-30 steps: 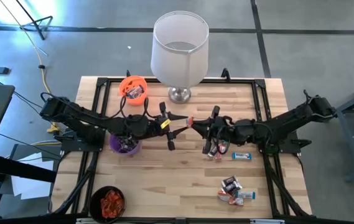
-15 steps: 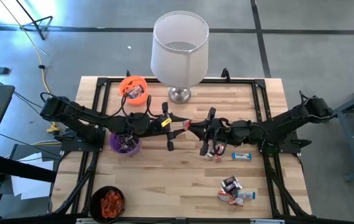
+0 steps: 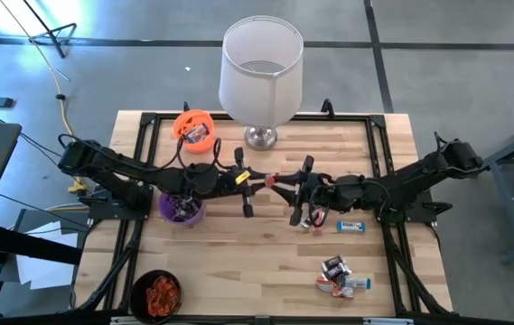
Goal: Sort candy
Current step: Put the orange chocolate into the black bucket
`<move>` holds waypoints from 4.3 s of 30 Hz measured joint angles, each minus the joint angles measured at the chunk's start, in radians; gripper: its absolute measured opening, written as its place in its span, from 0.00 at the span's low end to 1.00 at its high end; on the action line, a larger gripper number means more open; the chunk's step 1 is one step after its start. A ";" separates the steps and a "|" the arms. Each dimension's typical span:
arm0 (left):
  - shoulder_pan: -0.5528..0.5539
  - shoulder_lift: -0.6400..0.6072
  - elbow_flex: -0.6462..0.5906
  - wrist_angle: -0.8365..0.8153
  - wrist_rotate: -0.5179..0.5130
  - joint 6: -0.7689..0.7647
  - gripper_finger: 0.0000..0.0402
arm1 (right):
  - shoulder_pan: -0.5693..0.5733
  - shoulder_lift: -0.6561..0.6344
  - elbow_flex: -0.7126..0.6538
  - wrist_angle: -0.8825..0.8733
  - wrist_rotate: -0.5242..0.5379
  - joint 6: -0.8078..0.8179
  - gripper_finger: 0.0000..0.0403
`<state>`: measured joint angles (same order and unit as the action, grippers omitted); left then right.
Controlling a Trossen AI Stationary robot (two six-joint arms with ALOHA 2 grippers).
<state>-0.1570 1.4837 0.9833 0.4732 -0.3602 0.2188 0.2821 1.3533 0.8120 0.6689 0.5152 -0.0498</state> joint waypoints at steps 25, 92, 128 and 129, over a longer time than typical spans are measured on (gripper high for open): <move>-0.315 -0.340 0.000 -0.687 -0.214 -0.569 0.05 | 0.052 -0.345 0.000 -0.938 0.049 0.543 0.42; -0.781 0.041 0.382 -1.628 -0.621 -1.540 0.18 | -0.121 -0.175 0.000 -1.027 0.026 0.749 0.38; -0.298 0.126 0.381 -1.156 -0.482 -0.452 0.18 | -0.125 -0.175 0.000 -0.933 0.029 0.812 0.38; -0.288 0.126 0.381 -1.137 -0.466 -0.426 0.18 | -0.125 -0.175 0.000 -0.933 0.026 0.812 0.38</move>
<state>-0.4451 1.6100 1.3643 -0.6642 -0.8260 -0.2075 0.1574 1.1786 0.8124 -0.2646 0.5414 0.7627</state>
